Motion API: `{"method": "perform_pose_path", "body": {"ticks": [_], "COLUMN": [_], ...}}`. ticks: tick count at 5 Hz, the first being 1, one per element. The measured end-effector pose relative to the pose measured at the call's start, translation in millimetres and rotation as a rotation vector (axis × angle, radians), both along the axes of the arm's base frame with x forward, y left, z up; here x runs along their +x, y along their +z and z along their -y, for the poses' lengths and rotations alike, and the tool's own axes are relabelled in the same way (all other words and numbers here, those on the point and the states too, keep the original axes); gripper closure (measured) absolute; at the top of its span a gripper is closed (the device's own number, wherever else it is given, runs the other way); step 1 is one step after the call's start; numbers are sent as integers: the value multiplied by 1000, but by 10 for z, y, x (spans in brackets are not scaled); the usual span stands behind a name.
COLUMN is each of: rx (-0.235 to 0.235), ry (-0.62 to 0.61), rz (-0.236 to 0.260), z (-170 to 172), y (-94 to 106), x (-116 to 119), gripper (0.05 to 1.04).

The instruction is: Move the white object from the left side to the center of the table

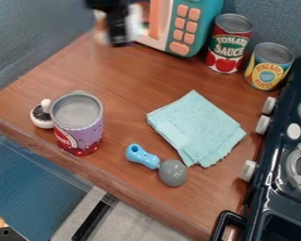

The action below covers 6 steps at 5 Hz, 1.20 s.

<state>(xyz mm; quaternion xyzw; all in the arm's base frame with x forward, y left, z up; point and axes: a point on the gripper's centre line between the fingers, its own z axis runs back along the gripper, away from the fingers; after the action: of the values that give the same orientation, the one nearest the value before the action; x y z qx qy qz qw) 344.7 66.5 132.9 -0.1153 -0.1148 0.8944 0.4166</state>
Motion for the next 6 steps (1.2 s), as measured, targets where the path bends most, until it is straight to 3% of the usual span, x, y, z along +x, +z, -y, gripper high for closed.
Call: {"method": "perform_pose_path", "body": {"ticks": [1, 3, 5, 6], "rx": [-9, -7, 16, -8], "ry": [-84, -148, -189, -174], "rz": [48, -7, -69, -111], "z": [412, 674, 719, 738], "y": [117, -280, -702, -819], "x": [298, 658, 732, 702], "gripper": [578, 578, 578, 501]}}
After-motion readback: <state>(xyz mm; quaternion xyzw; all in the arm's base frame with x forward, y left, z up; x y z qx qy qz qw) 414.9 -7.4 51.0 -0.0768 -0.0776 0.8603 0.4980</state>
